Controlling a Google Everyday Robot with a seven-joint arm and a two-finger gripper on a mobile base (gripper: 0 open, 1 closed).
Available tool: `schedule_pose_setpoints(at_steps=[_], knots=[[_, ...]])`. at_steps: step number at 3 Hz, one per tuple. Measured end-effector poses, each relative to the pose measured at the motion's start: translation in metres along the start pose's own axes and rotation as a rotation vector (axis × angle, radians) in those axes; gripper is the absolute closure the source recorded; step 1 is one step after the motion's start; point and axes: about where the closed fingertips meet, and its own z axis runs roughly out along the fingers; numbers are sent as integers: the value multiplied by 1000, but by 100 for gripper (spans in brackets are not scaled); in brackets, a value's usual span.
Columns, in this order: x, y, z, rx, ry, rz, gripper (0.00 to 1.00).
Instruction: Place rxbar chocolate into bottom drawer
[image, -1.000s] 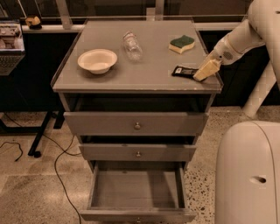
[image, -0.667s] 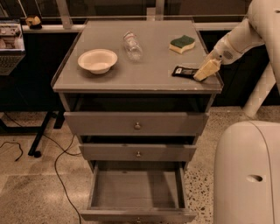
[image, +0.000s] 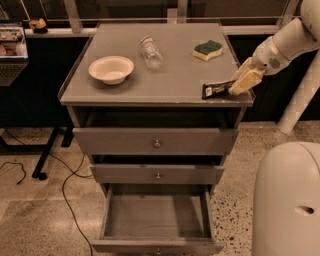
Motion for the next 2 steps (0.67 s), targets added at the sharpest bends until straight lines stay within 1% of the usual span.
schedule_pose_setpoints(at_steps=[1,2], knots=[[11,20,-23,-29,-31,8,100],[21,40,-44,-42,-53,14,100]])
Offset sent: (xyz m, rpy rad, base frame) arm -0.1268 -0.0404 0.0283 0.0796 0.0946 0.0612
